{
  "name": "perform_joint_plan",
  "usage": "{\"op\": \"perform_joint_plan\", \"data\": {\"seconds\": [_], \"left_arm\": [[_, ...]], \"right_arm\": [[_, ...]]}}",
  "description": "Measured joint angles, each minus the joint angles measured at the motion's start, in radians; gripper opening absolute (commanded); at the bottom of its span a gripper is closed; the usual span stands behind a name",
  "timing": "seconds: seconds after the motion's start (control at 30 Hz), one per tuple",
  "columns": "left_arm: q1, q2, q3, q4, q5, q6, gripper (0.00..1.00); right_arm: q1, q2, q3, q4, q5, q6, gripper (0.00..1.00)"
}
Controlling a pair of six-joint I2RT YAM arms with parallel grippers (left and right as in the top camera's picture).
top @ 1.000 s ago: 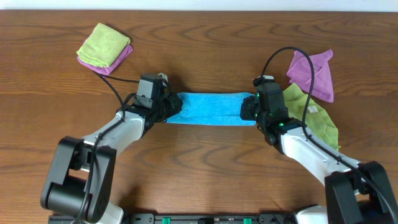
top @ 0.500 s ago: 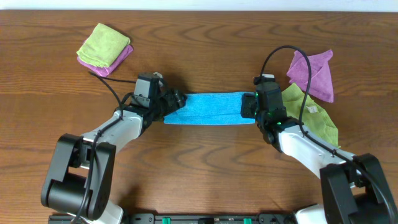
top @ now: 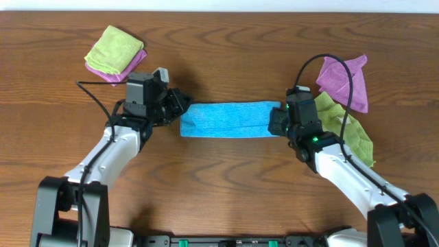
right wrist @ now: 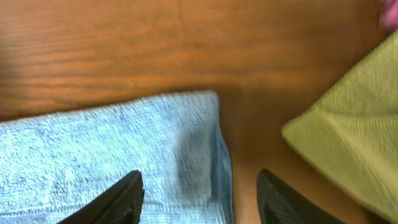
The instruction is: Fold the cloth
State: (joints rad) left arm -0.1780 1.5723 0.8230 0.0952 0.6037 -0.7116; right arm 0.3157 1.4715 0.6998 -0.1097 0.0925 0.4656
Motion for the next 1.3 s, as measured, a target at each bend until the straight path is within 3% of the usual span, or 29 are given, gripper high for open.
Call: {"op": "perform_joint_plan", "data": {"seconds": [0.2, 0.43, 0.73, 0.97, 1.13, 1.3], "left_arm": [[-0.071, 0.025, 0.0, 0.0, -0.044, -0.018, 0.06], [-0.093, 0.159, 0.0, 0.01, -0.088, -0.018, 0.06], [-0.071, 0.151, 0.0, 0.026, -0.035, -0.02, 0.07], [0.058, 0.076, 0.011, -0.232, -0.027, 0.001, 0.33], [0.059, 0.076, 0.011, -0.24, -0.037, 0.009, 0.43], [0.026, 0.119, 0.011, -0.166, -0.053, 0.005, 0.45]], "right_arm": [[-0.018, -0.001, 0.0, -0.043, -0.04, 0.138, 0.65], [-0.019, 0.002, 0.0, -0.043, -0.053, 0.16, 0.65], [-0.019, 0.027, 0.0, -0.048, -0.071, 0.178, 0.66], [-0.02, 0.027, 0.0, -0.069, -0.075, 0.178, 0.66], [-0.02, 0.027, 0.0, -0.068, -0.075, 0.178, 0.66], [-0.02, 0.027, 0.0, -0.066, -0.075, 0.178, 0.66]]}}
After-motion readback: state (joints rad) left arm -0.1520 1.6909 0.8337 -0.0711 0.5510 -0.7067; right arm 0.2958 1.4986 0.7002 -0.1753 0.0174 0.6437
